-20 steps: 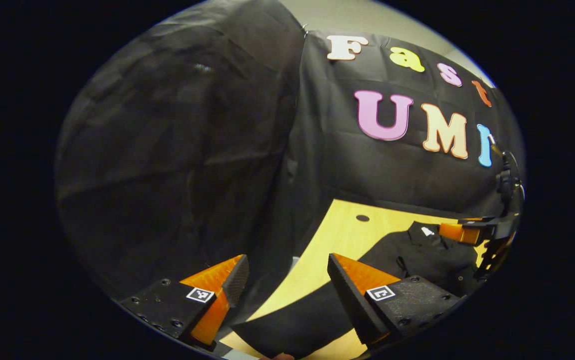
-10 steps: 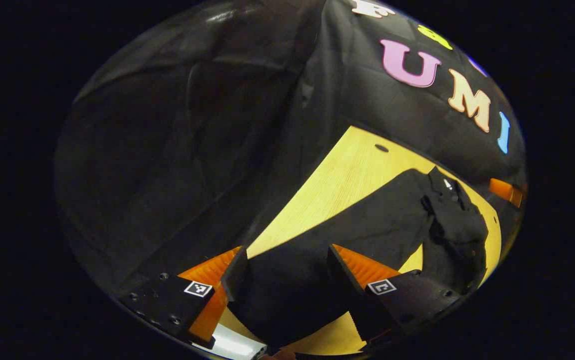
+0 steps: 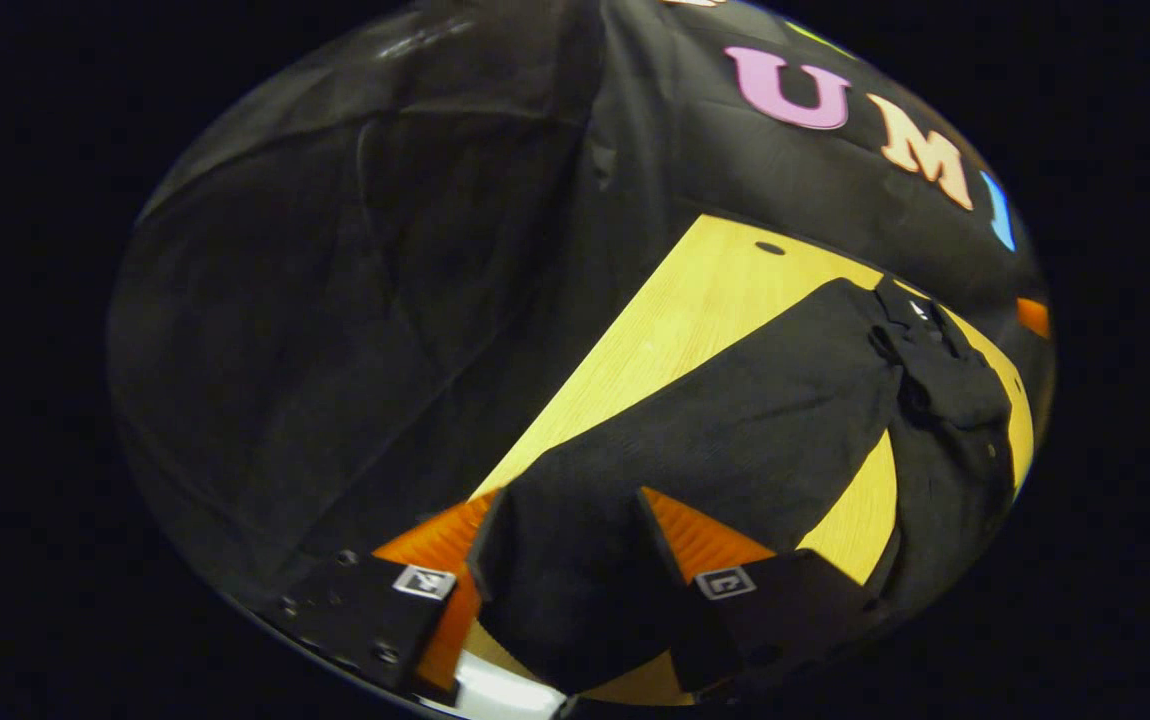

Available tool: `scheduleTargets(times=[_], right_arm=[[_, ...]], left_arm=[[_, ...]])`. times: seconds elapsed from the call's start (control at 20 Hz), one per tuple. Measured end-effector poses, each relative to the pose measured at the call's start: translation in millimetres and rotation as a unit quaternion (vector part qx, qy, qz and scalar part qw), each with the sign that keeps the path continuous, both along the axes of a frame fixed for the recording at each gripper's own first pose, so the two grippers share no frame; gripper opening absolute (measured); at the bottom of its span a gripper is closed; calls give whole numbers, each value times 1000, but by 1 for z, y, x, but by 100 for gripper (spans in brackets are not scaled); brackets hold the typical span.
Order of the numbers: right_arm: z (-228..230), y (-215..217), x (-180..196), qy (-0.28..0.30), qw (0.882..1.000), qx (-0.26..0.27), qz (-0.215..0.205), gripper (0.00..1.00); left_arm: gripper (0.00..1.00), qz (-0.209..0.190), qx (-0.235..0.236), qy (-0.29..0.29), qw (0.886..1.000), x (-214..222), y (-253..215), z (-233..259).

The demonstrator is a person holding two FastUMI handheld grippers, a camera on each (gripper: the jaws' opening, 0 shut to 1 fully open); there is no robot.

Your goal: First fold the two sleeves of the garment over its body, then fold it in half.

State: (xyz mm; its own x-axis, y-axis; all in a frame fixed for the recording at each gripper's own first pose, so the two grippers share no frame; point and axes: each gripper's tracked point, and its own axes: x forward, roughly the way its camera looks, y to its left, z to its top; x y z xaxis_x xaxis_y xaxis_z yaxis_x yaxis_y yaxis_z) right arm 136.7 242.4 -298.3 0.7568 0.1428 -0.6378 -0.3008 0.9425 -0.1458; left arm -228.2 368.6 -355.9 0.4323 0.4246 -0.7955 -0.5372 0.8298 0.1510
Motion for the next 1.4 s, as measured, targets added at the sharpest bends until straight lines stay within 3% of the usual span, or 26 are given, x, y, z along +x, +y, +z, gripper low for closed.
scheduleTargets(times=[0.05,0.1,0.25,0.4,0.6,1.05,1.4], right_arm=[[1,-5,0,1,1000,1,-1,98],[3,-10,-1,-1,1000,2,-1,98],[11,-26,-4,-10,1000,4,1,98],[21,-44,-10,-20,1000,13,0,98],[25,-72,-21,-20,999,23,-11,98],[39,-141,-45,-30,998,31,-47,98],[47,-211,-71,-39,991,51,-116,96]], left_arm=[[52,-2,0,-7,1000,4,-6,0],[46,1,-8,-9,1000,8,-11,0],[1,22,-19,-12,999,9,-16,-3],[0,35,-42,5,999,13,-21,-3],[0,34,-39,-33,998,51,-26,27],[0,-58,-27,-113,991,158,-79,87],[0,-145,-34,-138,979,226,-136,103]])
